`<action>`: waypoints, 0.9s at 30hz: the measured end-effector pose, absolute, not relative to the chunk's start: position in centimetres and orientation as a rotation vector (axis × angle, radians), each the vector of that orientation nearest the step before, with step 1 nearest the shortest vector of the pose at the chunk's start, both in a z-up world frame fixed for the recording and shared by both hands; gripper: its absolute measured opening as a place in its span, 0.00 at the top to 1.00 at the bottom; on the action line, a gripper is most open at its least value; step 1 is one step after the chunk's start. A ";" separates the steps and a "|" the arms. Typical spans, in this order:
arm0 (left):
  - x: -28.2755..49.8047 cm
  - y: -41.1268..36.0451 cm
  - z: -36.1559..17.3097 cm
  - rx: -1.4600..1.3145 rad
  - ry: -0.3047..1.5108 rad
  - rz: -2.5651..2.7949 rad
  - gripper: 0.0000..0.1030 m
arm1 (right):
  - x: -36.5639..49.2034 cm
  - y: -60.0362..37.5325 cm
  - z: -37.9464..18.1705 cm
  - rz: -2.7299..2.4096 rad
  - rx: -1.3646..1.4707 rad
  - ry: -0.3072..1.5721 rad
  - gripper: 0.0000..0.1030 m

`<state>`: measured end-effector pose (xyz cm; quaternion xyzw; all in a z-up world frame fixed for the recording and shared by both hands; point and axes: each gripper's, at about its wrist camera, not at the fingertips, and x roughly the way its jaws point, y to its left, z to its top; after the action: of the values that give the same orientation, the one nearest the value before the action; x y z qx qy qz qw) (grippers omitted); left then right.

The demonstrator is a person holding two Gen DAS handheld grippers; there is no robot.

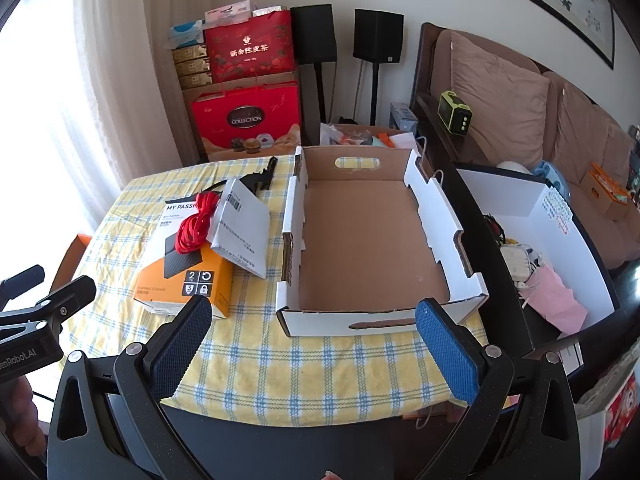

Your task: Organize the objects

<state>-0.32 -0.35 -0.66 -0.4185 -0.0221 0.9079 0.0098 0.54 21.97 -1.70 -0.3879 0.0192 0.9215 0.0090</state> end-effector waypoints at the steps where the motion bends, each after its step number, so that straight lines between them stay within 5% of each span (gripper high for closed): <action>1: -0.3 -0.4 -0.7 -1.306 -0.070 2.834 0.00 | 0.5 22.0 -1.7 2.879 -1.212 0.060 0.00; 27: -0.3 -0.1 -0.9 -1.310 -0.058 2.837 0.00 | 0.5 22.2 -1.7 2.875 -1.210 0.064 0.00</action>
<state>-0.30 -0.10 -0.90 -0.4192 -0.0184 0.9077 0.0081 0.47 22.19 -1.72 -0.3879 0.0204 0.9214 0.0106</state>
